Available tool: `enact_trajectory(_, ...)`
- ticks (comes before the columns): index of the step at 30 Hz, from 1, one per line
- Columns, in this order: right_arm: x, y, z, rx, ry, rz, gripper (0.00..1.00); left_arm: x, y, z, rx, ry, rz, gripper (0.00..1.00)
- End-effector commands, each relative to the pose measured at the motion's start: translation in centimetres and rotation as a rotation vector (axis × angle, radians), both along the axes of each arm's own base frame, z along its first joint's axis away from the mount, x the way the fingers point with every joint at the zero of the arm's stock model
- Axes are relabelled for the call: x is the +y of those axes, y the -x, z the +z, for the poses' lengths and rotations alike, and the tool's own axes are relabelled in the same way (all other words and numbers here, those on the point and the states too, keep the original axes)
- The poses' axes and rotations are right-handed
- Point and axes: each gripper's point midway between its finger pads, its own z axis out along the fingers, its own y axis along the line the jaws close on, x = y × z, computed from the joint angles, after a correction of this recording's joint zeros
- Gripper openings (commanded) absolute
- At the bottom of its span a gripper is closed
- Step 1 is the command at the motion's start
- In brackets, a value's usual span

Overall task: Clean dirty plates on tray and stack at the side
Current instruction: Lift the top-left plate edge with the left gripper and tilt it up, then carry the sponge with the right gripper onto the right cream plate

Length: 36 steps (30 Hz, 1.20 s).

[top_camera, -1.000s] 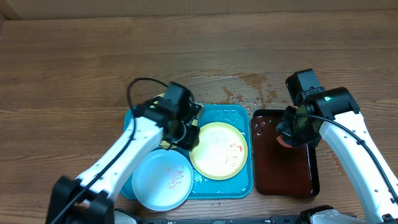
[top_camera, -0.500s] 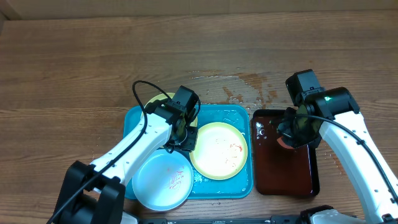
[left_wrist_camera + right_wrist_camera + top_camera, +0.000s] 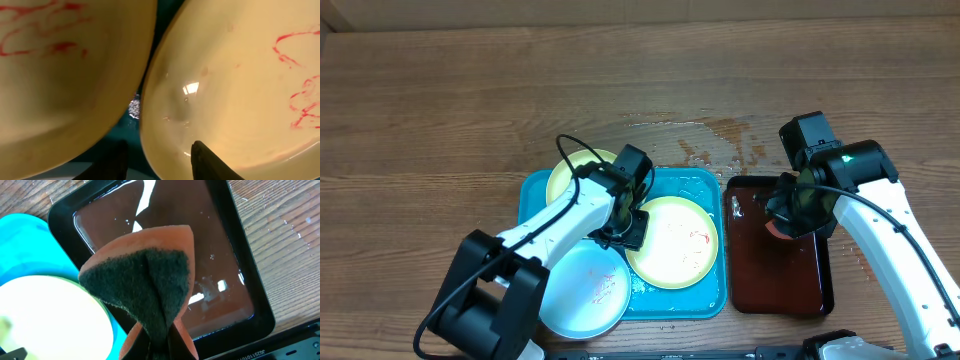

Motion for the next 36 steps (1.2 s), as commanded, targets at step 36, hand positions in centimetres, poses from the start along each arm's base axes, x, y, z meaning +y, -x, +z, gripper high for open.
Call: enact_trajectory(36, -0.4, 4.0, -7.1, 0.113, 0.0, -0.071, 0.04, -0.1, -0.9, -2.9, 0.016, -0.061, 0.032, 0.04)
